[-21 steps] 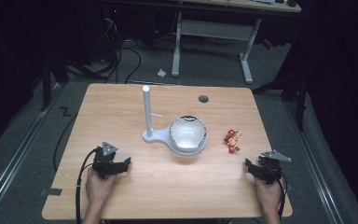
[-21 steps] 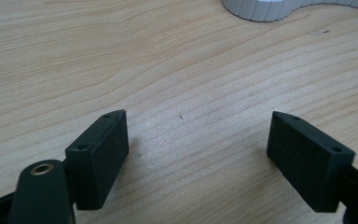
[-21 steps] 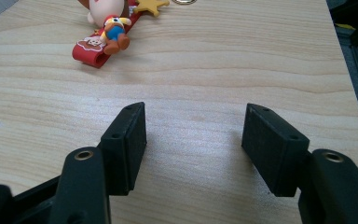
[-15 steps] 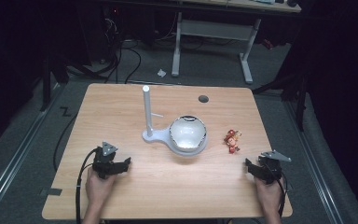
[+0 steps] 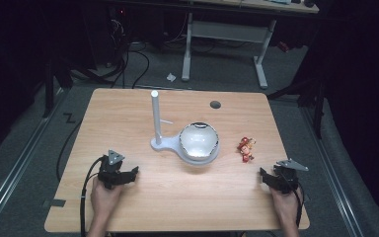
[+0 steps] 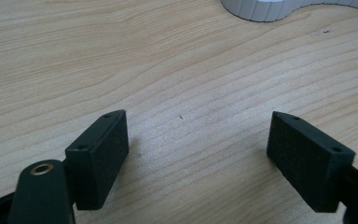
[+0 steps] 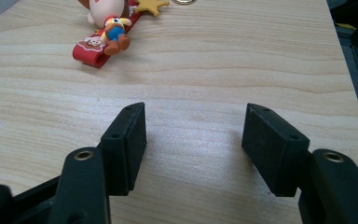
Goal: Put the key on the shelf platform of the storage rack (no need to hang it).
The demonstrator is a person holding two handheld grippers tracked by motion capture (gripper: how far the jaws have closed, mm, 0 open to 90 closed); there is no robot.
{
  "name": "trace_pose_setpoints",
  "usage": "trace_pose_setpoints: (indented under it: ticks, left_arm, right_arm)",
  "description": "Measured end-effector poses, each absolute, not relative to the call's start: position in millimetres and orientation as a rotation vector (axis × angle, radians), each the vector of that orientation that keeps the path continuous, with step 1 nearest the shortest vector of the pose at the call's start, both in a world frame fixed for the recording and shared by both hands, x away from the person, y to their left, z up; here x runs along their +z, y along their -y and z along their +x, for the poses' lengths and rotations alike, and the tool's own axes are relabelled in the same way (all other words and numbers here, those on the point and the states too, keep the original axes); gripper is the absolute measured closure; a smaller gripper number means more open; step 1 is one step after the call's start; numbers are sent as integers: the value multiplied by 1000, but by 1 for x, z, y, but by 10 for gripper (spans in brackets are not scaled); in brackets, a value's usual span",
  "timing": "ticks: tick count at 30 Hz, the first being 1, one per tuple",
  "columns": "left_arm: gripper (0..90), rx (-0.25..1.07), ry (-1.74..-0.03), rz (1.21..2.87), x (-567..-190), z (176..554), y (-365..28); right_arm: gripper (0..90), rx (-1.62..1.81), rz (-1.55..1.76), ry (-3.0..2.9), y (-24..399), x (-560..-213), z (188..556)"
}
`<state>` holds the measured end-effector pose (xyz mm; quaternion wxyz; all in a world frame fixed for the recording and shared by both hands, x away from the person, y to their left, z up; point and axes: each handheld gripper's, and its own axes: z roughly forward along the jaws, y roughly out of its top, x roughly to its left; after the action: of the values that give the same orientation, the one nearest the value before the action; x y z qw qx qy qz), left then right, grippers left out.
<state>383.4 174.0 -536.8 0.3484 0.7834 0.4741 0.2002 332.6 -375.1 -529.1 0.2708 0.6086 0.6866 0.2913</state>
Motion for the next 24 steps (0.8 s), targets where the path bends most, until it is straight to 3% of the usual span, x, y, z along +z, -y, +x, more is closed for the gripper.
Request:
trace_pose_setpoints:
  ticks: [24]
  left_arm:
    - [212, 519, -1230, 2031, -537, 384, -174]
  right_arm:
    - [427, 819, 1644, -1893, 370, -518, 332]
